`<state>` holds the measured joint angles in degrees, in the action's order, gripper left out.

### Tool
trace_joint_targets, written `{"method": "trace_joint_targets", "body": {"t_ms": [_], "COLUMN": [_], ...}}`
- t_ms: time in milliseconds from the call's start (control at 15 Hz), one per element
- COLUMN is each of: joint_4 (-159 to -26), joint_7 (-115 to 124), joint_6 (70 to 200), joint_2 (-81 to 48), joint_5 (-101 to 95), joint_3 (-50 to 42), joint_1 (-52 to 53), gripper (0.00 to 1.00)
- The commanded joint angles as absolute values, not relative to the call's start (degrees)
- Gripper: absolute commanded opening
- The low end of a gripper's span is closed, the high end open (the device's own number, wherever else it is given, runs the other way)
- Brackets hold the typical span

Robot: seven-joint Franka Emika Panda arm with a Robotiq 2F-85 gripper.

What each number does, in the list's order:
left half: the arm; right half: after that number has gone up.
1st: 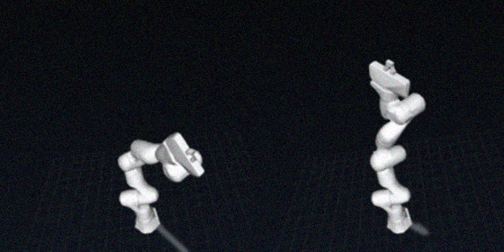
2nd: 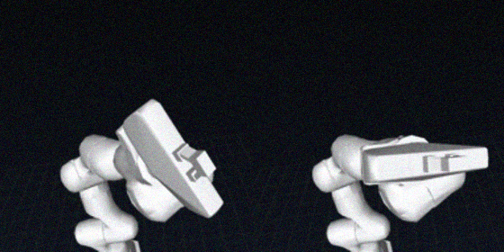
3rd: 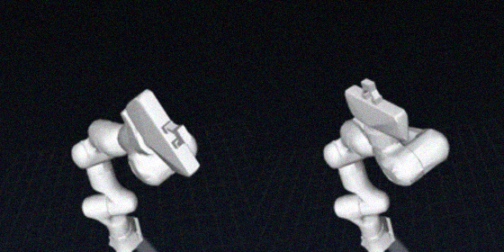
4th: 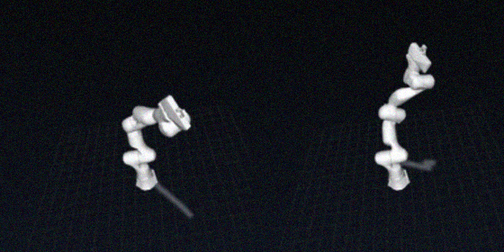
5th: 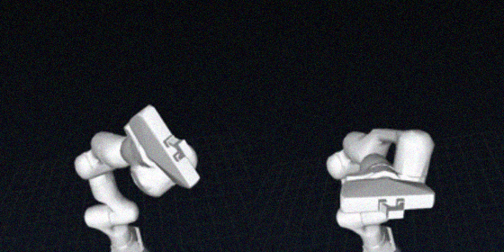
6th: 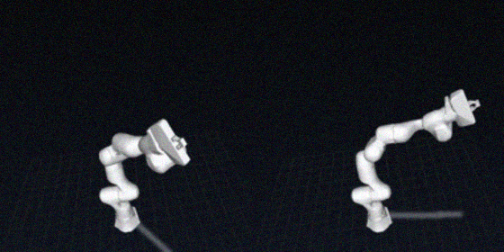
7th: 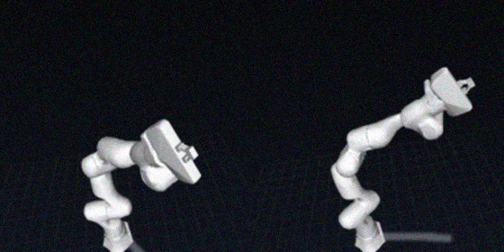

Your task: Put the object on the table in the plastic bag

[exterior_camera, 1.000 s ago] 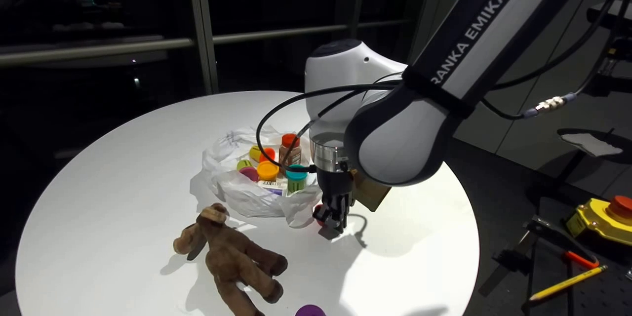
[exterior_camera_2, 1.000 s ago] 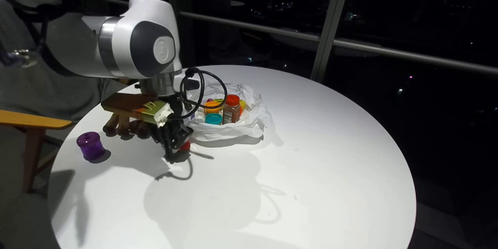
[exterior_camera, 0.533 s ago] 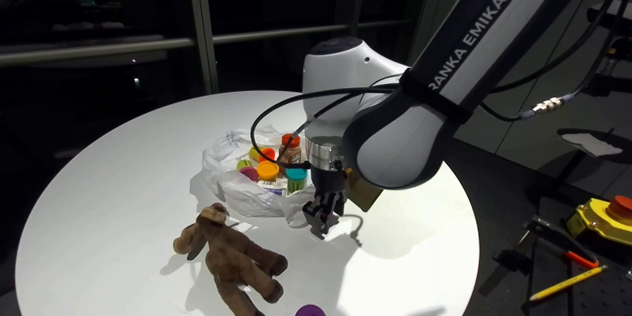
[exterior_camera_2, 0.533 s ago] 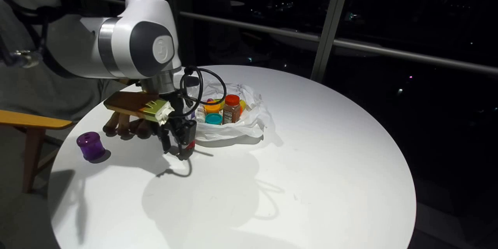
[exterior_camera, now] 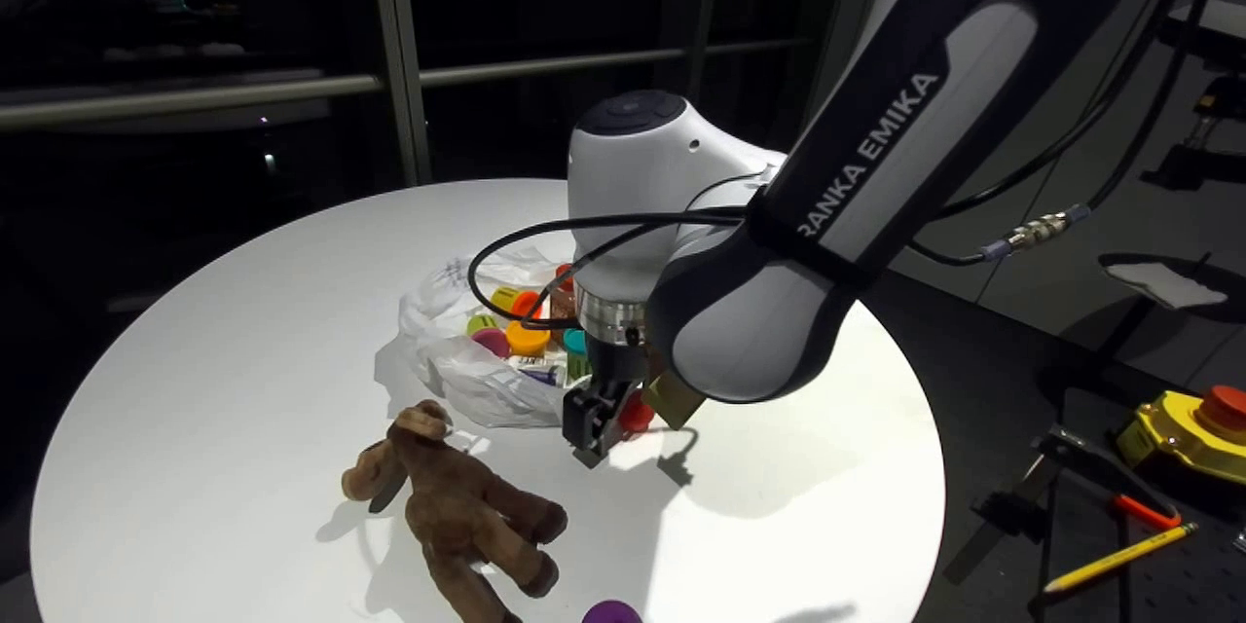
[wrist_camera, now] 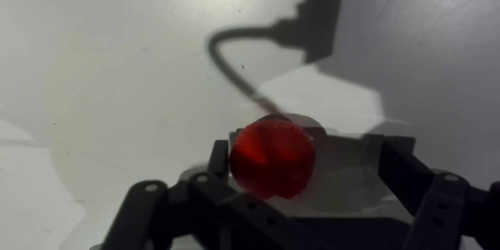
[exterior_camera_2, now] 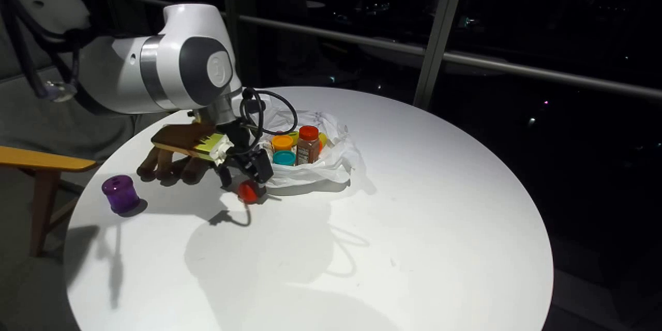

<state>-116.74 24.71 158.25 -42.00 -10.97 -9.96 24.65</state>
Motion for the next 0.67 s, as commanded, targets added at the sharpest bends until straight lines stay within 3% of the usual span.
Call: {"method": "trace_joint_targets", "body": {"t_ms": [0,333,533,600], "joint_4": [-114.84,-117.70,-120.11,-120.74], "joint_7": [28.46,32.85,35.94,37.26], "joint_6": [159.25,159.38,159.08,158.87], "joint_2": [-43.84,-42.32,-41.65,-41.61], "joint_5": [-12.15,-13.29,-14.40,-14.93], "joint_3": [-13.61,-18.08,-21.40,-22.56], "joint_1": [28.14,33.07,36.54,37.83], "gripper": [0.68,0.28,0.25,0.75]}}
